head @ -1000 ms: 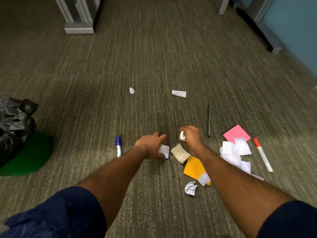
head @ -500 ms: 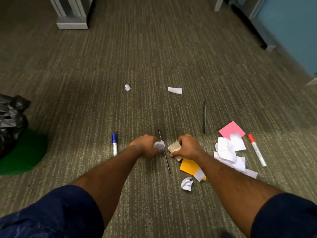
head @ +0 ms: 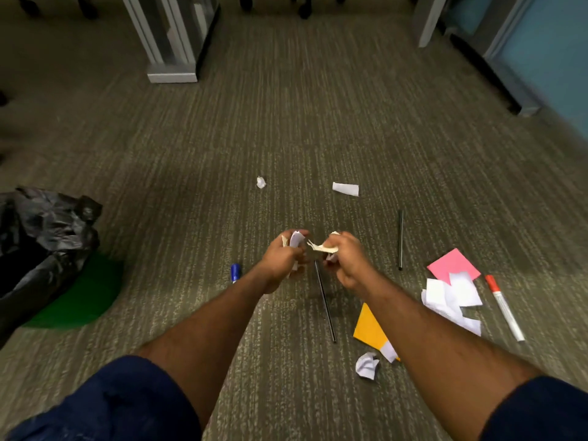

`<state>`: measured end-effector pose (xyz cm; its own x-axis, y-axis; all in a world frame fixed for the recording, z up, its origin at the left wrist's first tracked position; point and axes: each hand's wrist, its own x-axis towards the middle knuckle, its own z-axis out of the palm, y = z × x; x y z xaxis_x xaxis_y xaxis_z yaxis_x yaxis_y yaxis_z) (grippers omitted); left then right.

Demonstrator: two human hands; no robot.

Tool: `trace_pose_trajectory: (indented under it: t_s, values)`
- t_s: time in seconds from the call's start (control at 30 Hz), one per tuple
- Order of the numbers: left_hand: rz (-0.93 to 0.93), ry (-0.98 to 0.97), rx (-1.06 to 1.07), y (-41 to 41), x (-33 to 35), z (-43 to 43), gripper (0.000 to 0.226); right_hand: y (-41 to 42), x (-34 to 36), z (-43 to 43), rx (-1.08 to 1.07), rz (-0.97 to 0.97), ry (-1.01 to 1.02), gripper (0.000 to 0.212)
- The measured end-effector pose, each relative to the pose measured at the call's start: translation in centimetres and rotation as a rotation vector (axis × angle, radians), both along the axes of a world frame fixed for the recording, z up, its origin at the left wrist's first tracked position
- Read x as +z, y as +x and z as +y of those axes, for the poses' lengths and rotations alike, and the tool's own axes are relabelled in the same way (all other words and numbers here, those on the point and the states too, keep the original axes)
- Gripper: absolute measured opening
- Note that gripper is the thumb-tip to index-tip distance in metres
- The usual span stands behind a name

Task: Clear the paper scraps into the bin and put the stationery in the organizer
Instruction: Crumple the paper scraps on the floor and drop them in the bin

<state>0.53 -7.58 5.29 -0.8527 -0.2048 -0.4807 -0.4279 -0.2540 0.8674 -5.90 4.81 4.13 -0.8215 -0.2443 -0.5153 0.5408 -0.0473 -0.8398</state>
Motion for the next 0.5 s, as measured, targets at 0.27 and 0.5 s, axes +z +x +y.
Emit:
trace_pose_trajectory:
  t_s: [0.27, 0.5]
  values:
    - [0.152, 0.415, 0.281, -0.9, 3.9, -1.7, 0.016, 0.9, 4.1, -5.6, -0.145, 0.201, -0.091, 0.019]
    - [0.169, 0.204, 0.323, -0.2, 6.5, -1.8, 0.029, 3.4, 6.2, -9.9, -0.110, 0.355, -0.016, 0.011]
